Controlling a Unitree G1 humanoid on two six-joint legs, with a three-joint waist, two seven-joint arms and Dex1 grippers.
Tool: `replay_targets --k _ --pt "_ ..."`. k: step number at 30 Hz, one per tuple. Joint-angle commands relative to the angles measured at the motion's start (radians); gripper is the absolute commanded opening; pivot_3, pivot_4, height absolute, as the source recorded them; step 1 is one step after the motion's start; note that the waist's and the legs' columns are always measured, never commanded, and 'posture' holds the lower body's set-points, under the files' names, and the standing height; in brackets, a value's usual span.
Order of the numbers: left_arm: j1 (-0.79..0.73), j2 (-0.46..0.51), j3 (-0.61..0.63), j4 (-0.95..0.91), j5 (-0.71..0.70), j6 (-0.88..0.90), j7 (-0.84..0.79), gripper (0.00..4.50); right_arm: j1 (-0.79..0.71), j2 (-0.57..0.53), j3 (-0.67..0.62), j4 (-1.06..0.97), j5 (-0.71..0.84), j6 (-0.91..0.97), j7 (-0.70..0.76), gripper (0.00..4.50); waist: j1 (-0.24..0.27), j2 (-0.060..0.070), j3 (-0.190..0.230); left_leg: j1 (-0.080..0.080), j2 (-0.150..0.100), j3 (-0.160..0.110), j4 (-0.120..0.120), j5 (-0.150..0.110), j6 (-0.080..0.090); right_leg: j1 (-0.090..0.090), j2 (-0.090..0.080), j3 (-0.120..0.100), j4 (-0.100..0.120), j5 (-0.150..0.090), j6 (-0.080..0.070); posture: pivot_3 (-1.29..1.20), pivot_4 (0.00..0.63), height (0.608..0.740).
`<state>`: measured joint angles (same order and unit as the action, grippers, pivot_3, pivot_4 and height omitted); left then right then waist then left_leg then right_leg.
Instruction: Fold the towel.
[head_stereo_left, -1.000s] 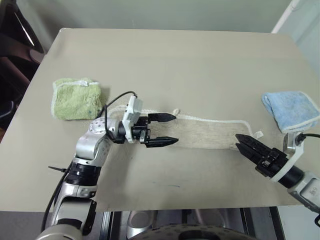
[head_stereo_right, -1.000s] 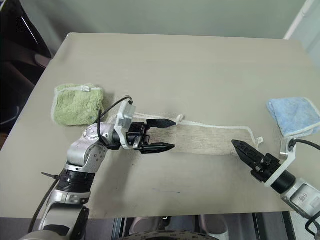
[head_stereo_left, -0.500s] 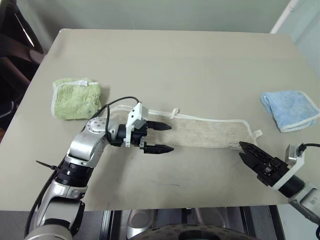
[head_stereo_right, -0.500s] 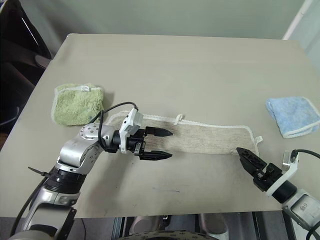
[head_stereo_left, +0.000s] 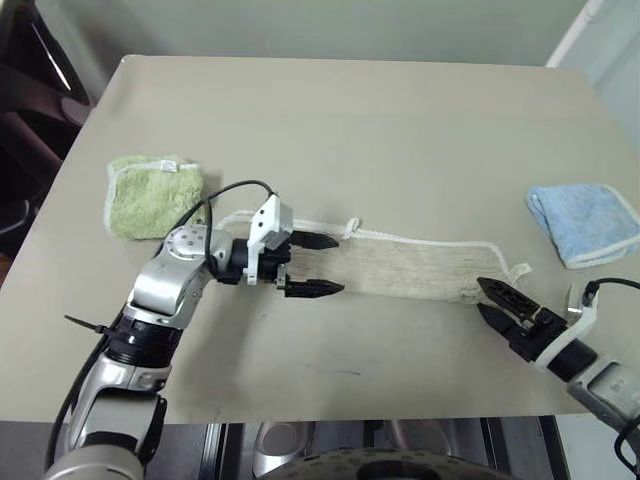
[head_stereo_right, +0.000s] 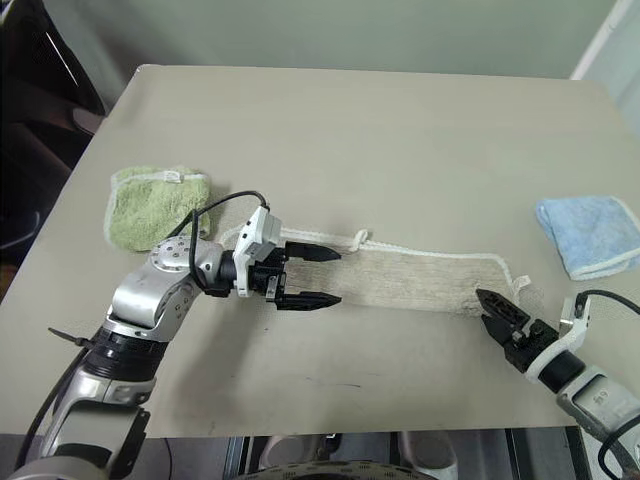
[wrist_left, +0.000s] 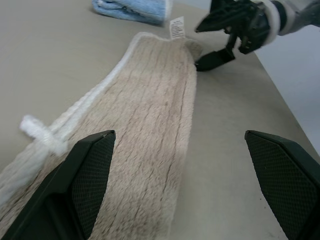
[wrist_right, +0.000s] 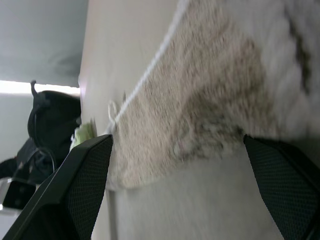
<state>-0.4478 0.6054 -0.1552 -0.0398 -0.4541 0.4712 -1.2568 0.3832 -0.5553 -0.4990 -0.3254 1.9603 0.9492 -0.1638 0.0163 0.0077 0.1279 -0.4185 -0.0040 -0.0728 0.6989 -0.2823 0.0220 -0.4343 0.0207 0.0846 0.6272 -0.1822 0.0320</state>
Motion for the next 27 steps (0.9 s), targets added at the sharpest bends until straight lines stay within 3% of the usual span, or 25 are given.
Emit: replay_targets --k 1,5,14,22,25,27 --pt "-0.003 0.002 0.025 0.004 -0.001 -0.031 0.002 4.5 0.031 -0.018 -0.043 -0.037 0.012 0.033 0.053 4.45 0.0 0.0 0.0 0.0 0.0 0.0 0.0 0.0 0.0 0.0 0.0 0.0 0.0 0.0 0.0 0.0 0.15 0.733" --pt "0.0 -0.002 0.026 0.029 0.005 -0.055 -0.003 4.5 0.074 -0.041 -0.069 -0.049 0.012 0.044 0.092 4.45 0.0 0.0 0.0 0.0 0.0 0.0 0.0 -0.001 0.0 0.0 0.0 0.0 0.0 -0.003 -0.005 0.0 0.15 0.733" --pt "-0.001 -0.014 0.02 0.058 0.008 -0.088 -0.014 4.5 -0.053 0.012 -0.103 0.065 0.012 -0.02 -0.087 4.45 -0.001 0.0 0.0 0.0 0.0 0.0 0.001 0.0 0.0 0.0 0.0 0.0 0.0 -0.002 -0.005 0.0 0.15 0.733" --pt "0.0 -0.01 0.023 0.06 0.018 -0.099 -0.014 4.5 -0.138 0.085 -0.082 0.04 0.012 -0.042 -0.217 4.45 -0.004 0.0 0.0 0.0 0.0 0.0 0.001 0.001 0.001 0.0 0.0 0.0 0.0 0.004 0.001 0.0 0.15 0.733" --pt "0.0 -0.009 0.024 0.063 0.024 -0.107 -0.01 4.5 -0.134 0.071 -0.081 0.034 0.012 -0.016 -0.193 3.9 -0.004 0.0 0.0 0.0 0.0 0.0 0.001 0.001 0.001 0.0 -0.001 0.0 0.0 0.004 0.001 0.0 0.15 0.733" --pt "0.001 -0.008 0.025 0.066 0.027 -0.113 -0.008 4.5 -0.126 0.058 -0.085 0.035 0.012 0.002 -0.179 3.28 -0.004 0.0 0.0 0.0 -0.001 0.0 0.001 0.001 0.001 0.0 -0.001 0.0 0.0 0.004 0.001 0.0 0.15 0.733"
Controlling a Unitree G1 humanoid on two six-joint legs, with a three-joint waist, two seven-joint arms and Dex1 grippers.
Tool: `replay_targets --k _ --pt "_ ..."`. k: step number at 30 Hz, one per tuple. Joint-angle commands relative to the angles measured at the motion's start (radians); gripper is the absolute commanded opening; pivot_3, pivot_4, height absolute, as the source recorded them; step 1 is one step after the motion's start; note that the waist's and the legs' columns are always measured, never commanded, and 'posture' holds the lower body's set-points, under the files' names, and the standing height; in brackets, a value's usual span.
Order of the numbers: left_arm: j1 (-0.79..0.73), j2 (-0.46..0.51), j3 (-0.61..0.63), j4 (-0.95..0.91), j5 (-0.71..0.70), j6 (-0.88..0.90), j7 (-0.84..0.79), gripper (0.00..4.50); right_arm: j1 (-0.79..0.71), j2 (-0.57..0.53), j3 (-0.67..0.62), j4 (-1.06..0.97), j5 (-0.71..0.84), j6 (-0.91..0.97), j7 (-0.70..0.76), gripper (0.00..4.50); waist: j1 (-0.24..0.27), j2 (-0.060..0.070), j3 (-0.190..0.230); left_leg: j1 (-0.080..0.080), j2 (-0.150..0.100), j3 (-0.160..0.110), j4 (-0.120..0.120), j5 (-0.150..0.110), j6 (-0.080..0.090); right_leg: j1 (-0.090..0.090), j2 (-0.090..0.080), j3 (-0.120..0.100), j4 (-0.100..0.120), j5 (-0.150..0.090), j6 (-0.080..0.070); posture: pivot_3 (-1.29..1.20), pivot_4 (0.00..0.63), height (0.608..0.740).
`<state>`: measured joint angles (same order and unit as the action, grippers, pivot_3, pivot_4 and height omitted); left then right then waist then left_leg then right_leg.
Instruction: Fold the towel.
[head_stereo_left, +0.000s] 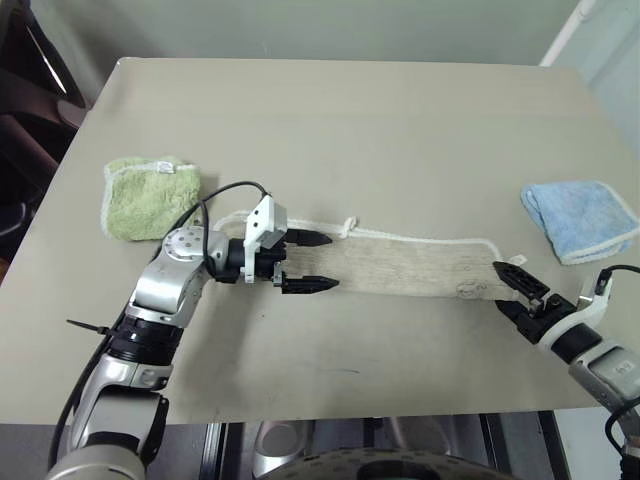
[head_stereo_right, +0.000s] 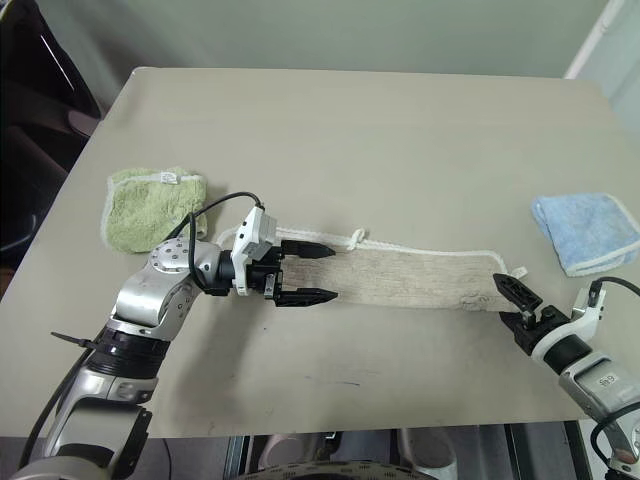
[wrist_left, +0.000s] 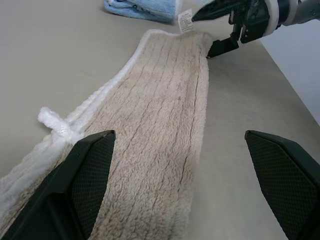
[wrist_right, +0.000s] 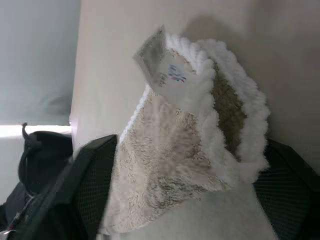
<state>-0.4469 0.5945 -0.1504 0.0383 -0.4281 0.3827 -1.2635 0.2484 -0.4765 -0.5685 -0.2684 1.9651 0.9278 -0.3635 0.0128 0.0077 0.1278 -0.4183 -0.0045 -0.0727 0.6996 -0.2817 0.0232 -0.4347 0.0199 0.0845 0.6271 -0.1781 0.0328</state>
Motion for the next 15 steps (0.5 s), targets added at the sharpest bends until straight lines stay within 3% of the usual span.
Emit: replay_targets --k 1,9,10,15 --pt "0.0 0.003 0.02 -0.011 0.001 -0.025 -0.001 4.5 0.014 -0.027 -0.019 -0.019 0.007 0.033 0.032 2.93 0.0 0.0 0.0 0.0 0.0 0.0 0.0 0.0 0.0 0.0 0.0 0.0 0.0 0.0 0.0 0.0 0.15 0.733" --pt "-0.007 0.002 0.018 -0.002 0.005 -0.032 0.004 4.5 0.025 -0.061 -0.028 0.007 0.007 0.056 0.057 0.22 0.001 0.0 0.0 0.0 0.0 0.0 0.0 -0.001 -0.001 0.0 0.0 0.0 0.0 -0.001 0.0 0.0 0.15 0.733" --pt "-0.008 0.002 0.017 0.0 0.009 -0.038 0.004 4.5 0.034 -0.077 -0.024 0.01 0.007 0.07 0.072 0.03 0.001 0.0 0.0 0.0 0.0 0.0 0.0 -0.001 -0.001 0.0 0.0 0.0 0.0 -0.001 0.0 0.0 0.15 0.733" --pt "-0.016 0.016 -0.009 0.023 0.06 -0.082 -0.013 4.5 0.052 -0.142 -0.044 0.048 0.007 0.124 0.149 0.03 0.001 0.0 0.0 -0.001 0.0 0.0 0.0 -0.001 -0.001 0.0 0.0 0.0 0.0 -0.003 -0.001 0.0 0.15 0.733"
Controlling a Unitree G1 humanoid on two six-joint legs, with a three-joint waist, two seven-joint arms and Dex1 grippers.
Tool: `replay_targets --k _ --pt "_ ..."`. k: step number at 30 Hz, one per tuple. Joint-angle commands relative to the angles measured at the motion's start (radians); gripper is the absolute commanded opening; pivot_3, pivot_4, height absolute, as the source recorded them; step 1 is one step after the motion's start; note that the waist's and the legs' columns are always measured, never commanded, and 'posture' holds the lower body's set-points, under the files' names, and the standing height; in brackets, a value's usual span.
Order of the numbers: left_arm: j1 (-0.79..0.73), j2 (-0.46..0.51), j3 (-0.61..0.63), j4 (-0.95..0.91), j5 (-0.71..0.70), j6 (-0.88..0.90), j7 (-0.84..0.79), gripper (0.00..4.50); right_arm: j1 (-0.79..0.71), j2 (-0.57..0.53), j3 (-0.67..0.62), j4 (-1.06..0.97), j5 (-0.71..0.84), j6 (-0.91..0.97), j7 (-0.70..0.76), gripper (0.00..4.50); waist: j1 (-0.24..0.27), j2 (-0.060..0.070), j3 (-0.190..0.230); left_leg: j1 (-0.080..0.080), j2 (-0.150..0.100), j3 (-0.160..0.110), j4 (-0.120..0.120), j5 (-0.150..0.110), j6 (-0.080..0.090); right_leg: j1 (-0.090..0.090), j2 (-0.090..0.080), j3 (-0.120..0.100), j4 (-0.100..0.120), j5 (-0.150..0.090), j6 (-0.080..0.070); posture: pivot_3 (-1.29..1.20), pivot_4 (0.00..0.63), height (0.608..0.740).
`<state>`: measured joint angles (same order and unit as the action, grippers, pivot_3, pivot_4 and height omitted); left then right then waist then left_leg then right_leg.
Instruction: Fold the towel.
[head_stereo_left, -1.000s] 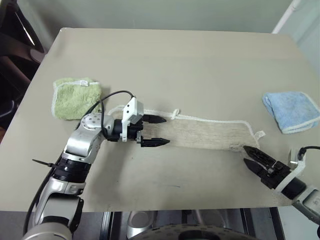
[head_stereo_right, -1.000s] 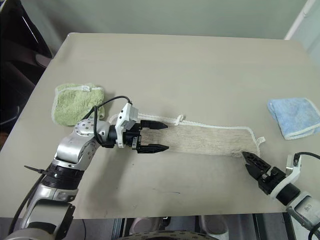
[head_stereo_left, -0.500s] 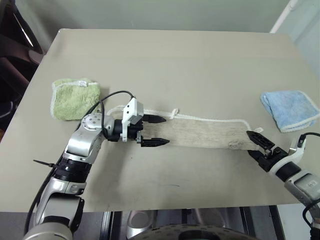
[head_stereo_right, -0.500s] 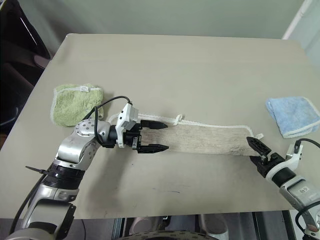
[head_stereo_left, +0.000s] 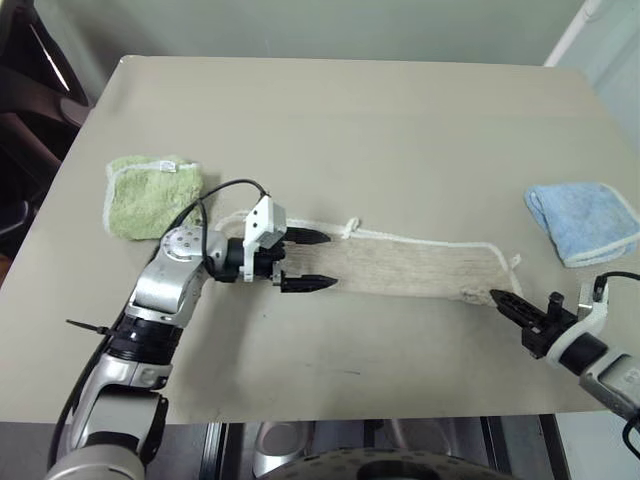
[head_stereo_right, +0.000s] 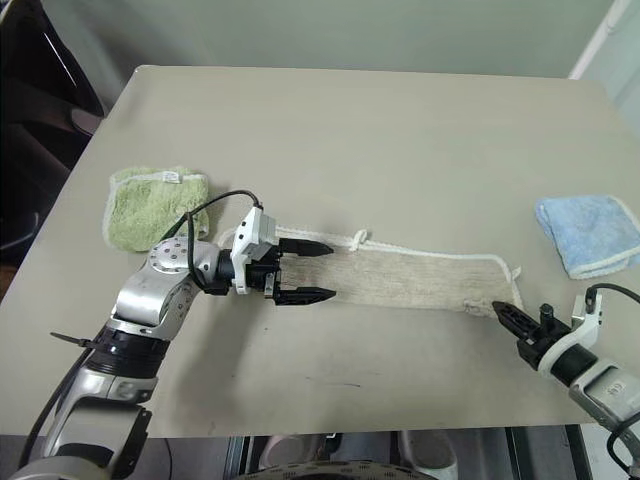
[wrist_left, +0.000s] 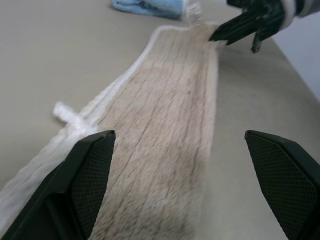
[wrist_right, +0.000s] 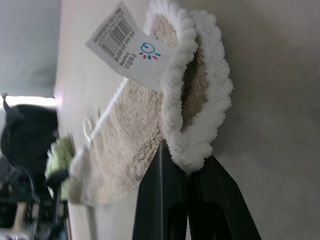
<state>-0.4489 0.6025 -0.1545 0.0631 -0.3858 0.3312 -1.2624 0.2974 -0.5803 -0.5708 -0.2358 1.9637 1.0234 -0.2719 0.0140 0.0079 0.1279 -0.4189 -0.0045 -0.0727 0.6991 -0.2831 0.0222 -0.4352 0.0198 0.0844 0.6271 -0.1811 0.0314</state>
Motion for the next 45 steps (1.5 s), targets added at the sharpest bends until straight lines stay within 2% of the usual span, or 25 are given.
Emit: replay_targets --k 1,7,11,17,20,26,32,36,45 --pt "-0.015 0.007 -0.005 0.0 0.019 -0.032 -0.016 4.5 0.004 -0.052 -0.047 0.022 0.008 0.036 0.07 0.03 0.0 0.0 0.0 0.0 0.0 0.0 0.0 0.0 0.0 0.0 0.0 0.0 0.0 -0.001 -0.001 0.0 0.15 0.733" --pt "-0.032 -0.001 0.002 0.005 0.02 -0.027 -0.012 4.5 -0.03 -0.192 -0.125 0.107 0.008 0.096 0.138 0.03 0.002 0.0 0.0 -0.001 -0.001 0.0 0.0 0.0 0.0 0.0 -0.001 0.0 0.0 -0.003 -0.004 0.0 0.15 0.733" --pt "-0.038 -0.003 0.001 0.002 0.02 -0.02 -0.007 4.5 0.004 -0.342 -0.148 0.154 0.008 0.177 0.19 0.03 0.003 0.001 0.0 -0.001 -0.001 0.0 -0.001 0.0 0.0 0.0 -0.002 0.0 0.0 -0.004 -0.003 0.0 0.15 0.733" --pt "-0.048 -0.007 -0.001 -0.003 0.023 -0.01 0.004 4.5 0.061 -0.5 -0.207 0.25 -0.045 0.227 0.266 0.03 0.007 0.001 0.0 -0.001 -0.001 0.0 -0.001 -0.004 0.0 0.0 -0.002 0.0 0.0 -0.005 0.003 0.0 0.15 0.733" --pt "-0.054 -0.009 0.003 -0.004 0.022 -0.007 0.01 4.5 0.046 -0.552 -0.225 0.197 -0.11 0.254 0.337 0.03 0.007 0.002 0.0 -0.001 -0.001 0.001 0.0 -0.005 0.001 0.0 -0.002 0.0 0.0 -0.006 0.003 0.0 0.15 0.733" --pt "-0.06 -0.006 -0.001 -0.006 0.035 -0.003 0.025 4.5 -0.07 -0.624 -0.198 0.037 -0.035 0.228 0.388 0.03 0.006 0.004 0.0 -0.001 -0.001 0.002 0.0 -0.005 0.001 0.0 -0.002 0.0 0.0 -0.006 0.003 0.0 0.15 0.733" --pt "-0.072 -0.004 0.006 0.002 0.037 -0.002 0.029 4.5 -0.171 -0.679 -0.066 -0.177 0.008 0.16 0.412 0.03 0.009 0.004 0.0 0.0 -0.001 0.001 0.0 -0.005 0.002 0.0 -0.001 -0.001 0.001 -0.007 0.003 0.0 0.15 0.733" --pt "-0.083 -0.003 0.002 0.033 0.057 -0.026 0.026 4.5 -0.246 -0.681 0.109 -0.284 0.008 0.079 0.406 0.03 0.011 0.004 0.0 -0.001 -0.001 0.002 0.001 -0.005 0.002 0.0 -0.002 -0.001 0.001 -0.007 0.005 0.0 0.15 0.733" --pt "-0.09 -0.016 0.003 0.031 0.062 -0.024 0.03 4.5 -0.426 -0.601 0.442 -0.271 0.002 -0.014 0.272 0.03 0.01 0.004 0.0 0.0 -0.001 0.002 0.002 -0.002 -0.002 0.0 -0.002 -0.001 0.001 -0.006 0.007 0.0 0.15 0.733"
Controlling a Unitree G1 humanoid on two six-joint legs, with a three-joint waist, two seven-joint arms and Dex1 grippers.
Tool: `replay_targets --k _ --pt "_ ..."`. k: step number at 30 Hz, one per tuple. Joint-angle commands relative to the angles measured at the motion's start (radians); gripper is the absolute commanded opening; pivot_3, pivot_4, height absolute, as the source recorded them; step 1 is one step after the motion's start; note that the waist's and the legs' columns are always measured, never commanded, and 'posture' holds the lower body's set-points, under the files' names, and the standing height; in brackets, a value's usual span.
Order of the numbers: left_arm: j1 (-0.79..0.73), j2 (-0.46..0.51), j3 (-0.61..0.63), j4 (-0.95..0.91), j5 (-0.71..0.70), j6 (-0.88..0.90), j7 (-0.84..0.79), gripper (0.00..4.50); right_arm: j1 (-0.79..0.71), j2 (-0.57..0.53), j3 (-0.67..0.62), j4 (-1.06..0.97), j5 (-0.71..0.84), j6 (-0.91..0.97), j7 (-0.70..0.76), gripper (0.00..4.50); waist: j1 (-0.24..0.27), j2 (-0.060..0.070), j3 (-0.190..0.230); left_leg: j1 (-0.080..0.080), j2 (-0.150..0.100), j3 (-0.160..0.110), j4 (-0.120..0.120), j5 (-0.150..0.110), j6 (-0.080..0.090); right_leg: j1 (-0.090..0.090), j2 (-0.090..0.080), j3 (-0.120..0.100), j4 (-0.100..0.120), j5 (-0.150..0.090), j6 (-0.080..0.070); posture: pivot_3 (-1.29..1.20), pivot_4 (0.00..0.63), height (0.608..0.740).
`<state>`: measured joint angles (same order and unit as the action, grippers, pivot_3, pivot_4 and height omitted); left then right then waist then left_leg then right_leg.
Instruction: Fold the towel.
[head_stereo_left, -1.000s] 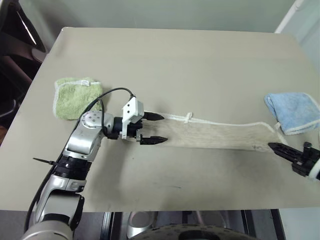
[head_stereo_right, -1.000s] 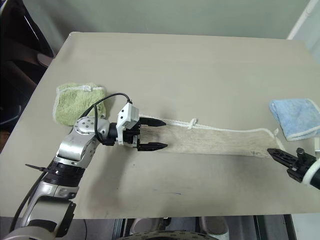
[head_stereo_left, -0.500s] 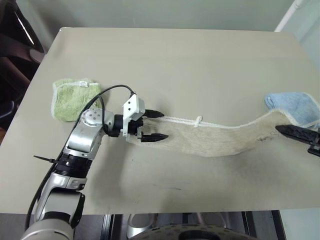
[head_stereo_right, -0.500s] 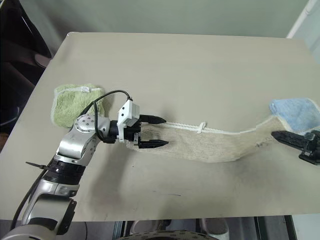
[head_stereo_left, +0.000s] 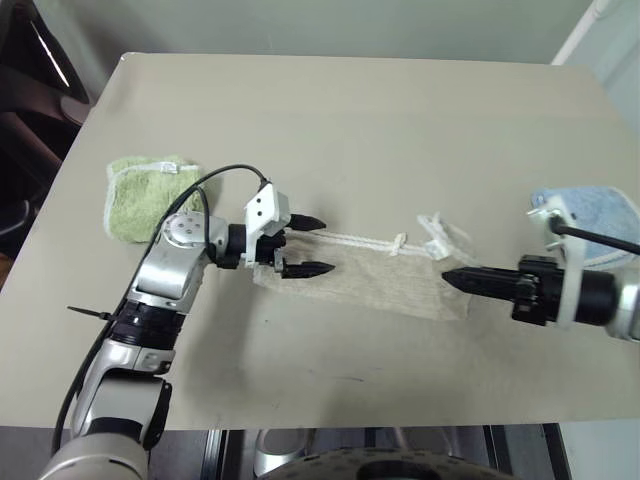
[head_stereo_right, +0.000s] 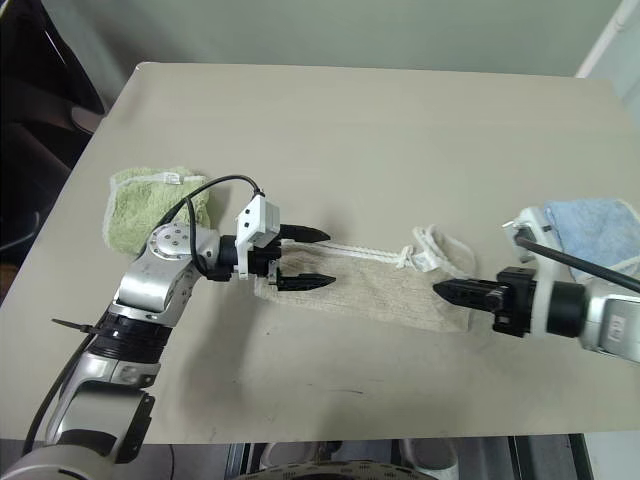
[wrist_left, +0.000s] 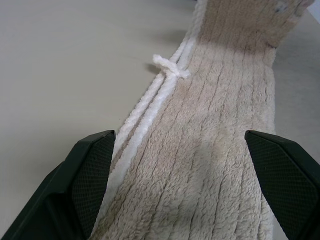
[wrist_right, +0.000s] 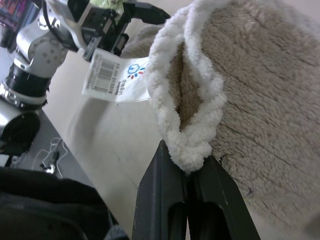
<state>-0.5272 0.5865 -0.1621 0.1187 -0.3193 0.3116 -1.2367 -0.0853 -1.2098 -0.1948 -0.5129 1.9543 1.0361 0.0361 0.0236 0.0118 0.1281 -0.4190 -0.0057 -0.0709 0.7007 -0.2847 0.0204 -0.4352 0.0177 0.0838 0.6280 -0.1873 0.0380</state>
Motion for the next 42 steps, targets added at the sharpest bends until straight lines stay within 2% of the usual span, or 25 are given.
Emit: replay_targets --k 1,4,9,20,42 --pt "-0.012 0.0 0.01 -0.026 -0.002 -0.003 0.006 4.5 -0.07 0.059 0.105 0.024 -0.007 -0.03 -0.051 0.03 0.0 0.0 0.0 0.0 0.0 0.0 0.0 0.0 0.0 0.0 0.0 0.0 0.0 0.0 0.0 0.0 0.15 0.733" --pt "-0.013 -0.001 0.007 -0.031 0.003 -0.002 0.01 4.5 -0.137 0.133 0.191 0.066 -0.043 -0.032 -0.088 0.03 -0.001 0.0 0.0 0.0 0.0 0.0 0.0 0.0 0.001 0.0 0.0 0.0 0.0 0.0 0.001 0.0 0.15 0.733" --pt "-0.003 -0.002 0.022 -0.018 -0.009 -0.009 0.006 4.5 -0.183 0.22 0.255 0.086 -0.067 -0.031 -0.126 0.03 0.0 0.0 0.0 0.0 0.0 0.0 0.0 0.001 0.002 0.0 0.0 0.0 0.001 0.001 0.001 0.0 0.15 0.733" --pt "0.027 0.008 0.01 0.024 0.02 -0.07 0.0 4.5 -0.127 0.329 0.238 0.028 -0.281 -0.058 -0.029 0.03 -0.001 0.0 0.0 0.0 0.0 0.0 0.0 0.001 0.002 0.0 -0.001 -0.001 0.001 0.001 0.0 0.0 0.15 0.733" --pt "0.032 0.008 0.013 0.002 0.02 -0.057 0.002 4.5 -0.117 0.367 0.212 0.025 -0.328 -0.035 -0.003 0.03 -0.001 -0.001 0.0 0.0 0.0 0.0 0.0 0.003 0.0 0.0 -0.001 -0.001 0.001 0.003 -0.001 0.0 0.15 0.733"
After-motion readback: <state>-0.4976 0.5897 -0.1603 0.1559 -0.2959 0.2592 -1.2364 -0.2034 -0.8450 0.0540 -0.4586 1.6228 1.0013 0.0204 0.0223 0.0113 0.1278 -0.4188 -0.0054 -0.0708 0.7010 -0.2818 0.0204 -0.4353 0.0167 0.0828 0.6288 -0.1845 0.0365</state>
